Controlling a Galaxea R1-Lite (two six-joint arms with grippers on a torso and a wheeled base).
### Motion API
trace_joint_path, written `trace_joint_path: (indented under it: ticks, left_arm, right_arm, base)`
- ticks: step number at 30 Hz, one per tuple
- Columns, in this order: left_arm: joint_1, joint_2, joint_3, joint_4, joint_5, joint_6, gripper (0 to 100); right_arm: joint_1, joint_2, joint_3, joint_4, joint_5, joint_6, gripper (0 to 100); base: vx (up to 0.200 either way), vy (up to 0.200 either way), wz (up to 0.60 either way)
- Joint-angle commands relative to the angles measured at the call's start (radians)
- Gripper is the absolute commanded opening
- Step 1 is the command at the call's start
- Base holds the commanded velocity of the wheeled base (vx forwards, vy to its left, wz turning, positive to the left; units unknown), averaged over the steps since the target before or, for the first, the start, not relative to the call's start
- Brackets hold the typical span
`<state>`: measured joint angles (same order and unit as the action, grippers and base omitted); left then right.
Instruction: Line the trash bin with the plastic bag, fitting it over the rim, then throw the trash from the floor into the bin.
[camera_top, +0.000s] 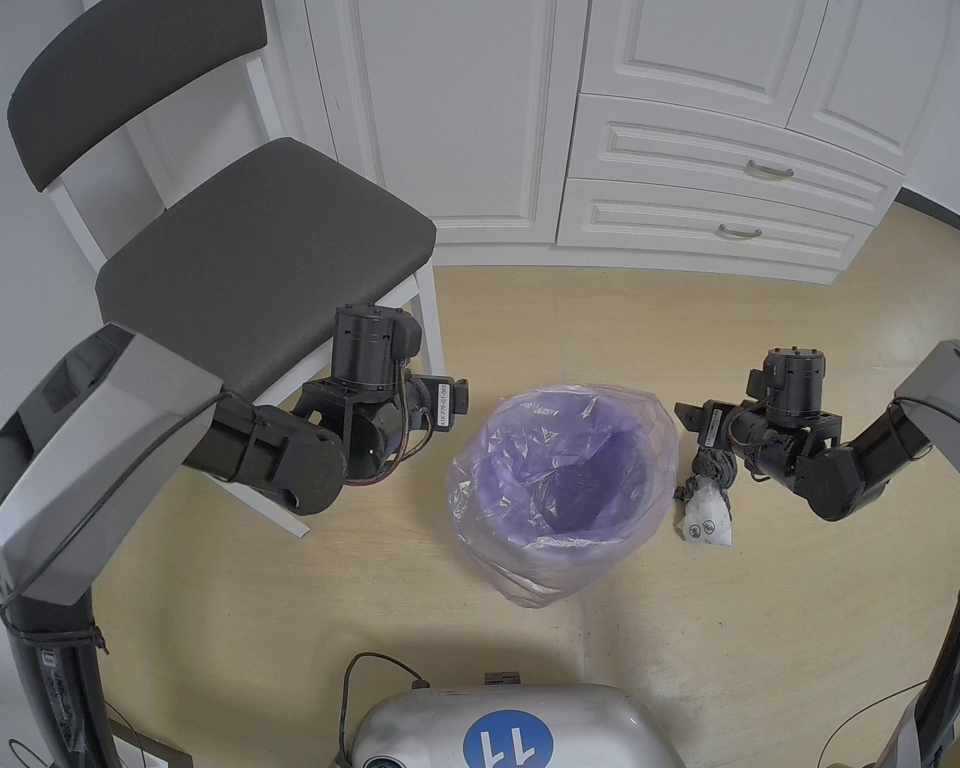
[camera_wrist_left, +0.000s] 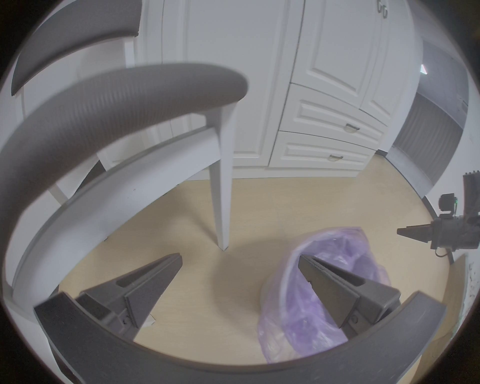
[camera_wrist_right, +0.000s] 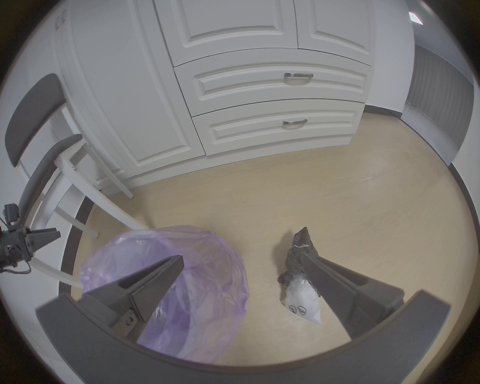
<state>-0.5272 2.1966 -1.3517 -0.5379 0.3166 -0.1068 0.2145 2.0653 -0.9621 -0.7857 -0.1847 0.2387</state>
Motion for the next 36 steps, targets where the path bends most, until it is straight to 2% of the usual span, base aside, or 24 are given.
trace_joint_path:
  ticks: [1, 5, 10, 14, 20, 23, 24, 29, 31, 33, 36]
  left_arm:
    - [-0.039, -0.130, 0.138, -0.060, -0.001, -0.005, 100]
    - [-0.054, -0.181, 0.244, -0.108, -0.001, -0.056, 100]
    - [-0.076, -0.256, 0.381, -0.185, -0.010, -0.062, 100]
    - [-0.066, -0.271, 0.433, -0.238, -0.010, -0.059, 100]
    - [-0.045, -0.258, 0.514, -0.341, -0.014, -0.062, 100]
    - [-0.045, -0.250, 0.546, -0.390, -0.028, -0.063, 100]
    - [-0.045, -0.242, 0.576, -0.453, -0.053, -0.067, 100]
    - [-0.043, -0.219, 0.585, -0.533, -0.073, -0.059, 100]
    - [-0.043, -0.219, 0.585, -0.533, -0.073, -0.059, 100]
    - [-0.043, -0.233, 0.591, -0.533, -0.076, -0.059, 100]
    - [-0.043, -0.230, 0.591, -0.533, -0.076, -0.059, 100]
  right_arm:
    - [0.005, -0.142, 0.117, -0.003, 0.011, -0.053, 100]
    - [0.025, -0.198, 0.187, -0.010, 0.024, -0.101, 100]
    - [0.083, -0.228, 0.229, -0.010, 0.022, -0.105, 100]
    - [0.123, -0.215, 0.241, -0.010, 0.019, -0.107, 100]
    - [0.140, -0.186, 0.253, -0.053, 0.022, -0.108, 100]
    - [0.148, -0.180, 0.275, -0.079, 0.022, -0.114, 100]
    - [0.169, -0.171, 0.293, -0.099, 0.024, -0.125, 100]
    - [0.233, -0.125, 0.296, -0.109, 0.022, -0.118, 100]
    - [0.233, -0.125, 0.296, -0.109, 0.022, -0.118, 100]
    - [0.278, -0.036, 0.284, -0.110, 0.011, -0.114, 100]
    - [0.299, 0.079, 0.237, -0.147, -0.009, -0.096, 100]
  base:
    - [0.000, 0.000, 0.00]
    - [0.000, 0.000, 0.00]
    - [0.000, 0.000, 0.00]
    - [0.000, 0.000, 0.00]
    - [0.000, 0.000, 0.00]
    - [0.000, 0.000, 0.00]
    - [0.000, 0.000, 0.00]
    - [0.000, 0.000, 0.00]
    - [0.000, 0.000, 0.00]
    - [0.000, 0.000, 0.00]
    - [0.000, 0.000, 0.00]
